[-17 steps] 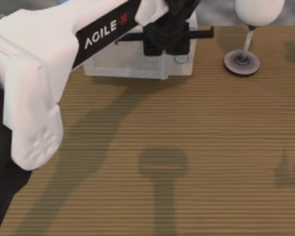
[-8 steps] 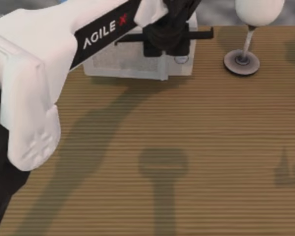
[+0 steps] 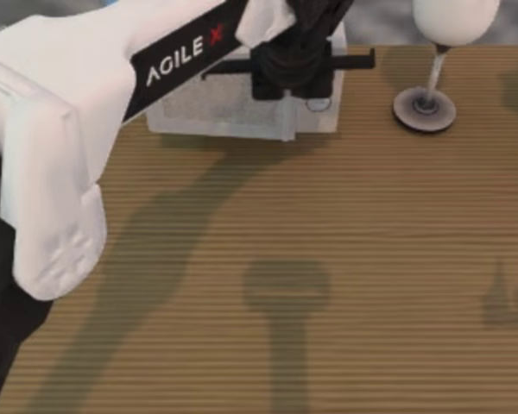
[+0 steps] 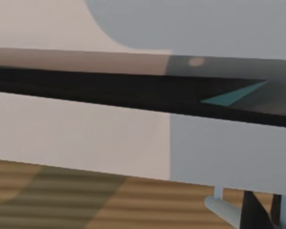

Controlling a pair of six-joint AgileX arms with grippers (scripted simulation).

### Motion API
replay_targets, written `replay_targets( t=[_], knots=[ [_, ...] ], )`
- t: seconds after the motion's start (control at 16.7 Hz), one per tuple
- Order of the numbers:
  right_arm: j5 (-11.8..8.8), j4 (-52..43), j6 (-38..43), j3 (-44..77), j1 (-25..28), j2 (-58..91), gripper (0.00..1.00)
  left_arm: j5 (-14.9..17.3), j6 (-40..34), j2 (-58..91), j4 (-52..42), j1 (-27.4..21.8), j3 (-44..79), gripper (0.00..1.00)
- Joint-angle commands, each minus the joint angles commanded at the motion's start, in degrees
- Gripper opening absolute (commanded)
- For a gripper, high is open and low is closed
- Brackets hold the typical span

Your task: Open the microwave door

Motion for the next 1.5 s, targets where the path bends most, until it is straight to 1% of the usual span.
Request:
replay_targets(
  t=[0.66, 1.08, 1.5],
  knots=[
    [0.00, 0.00, 0.00, 0.00, 0.00, 0.00, 1.00, 0.38, -0.12, -0.03, 0.31, -0.30, 0.05, 0.00],
    [0.00, 0.00, 0.00, 0.00, 0.00, 0.00, 1.00, 1.97, 4.52, -5.95, 5.79, 0.15, -10.43, 0.00],
    [0.00, 0.00, 0.00, 0.00, 0.00, 0.00, 1.00, 2.02, 4.64, -6.11, 5.93, 0.17, -10.65, 0.00]
  ],
)
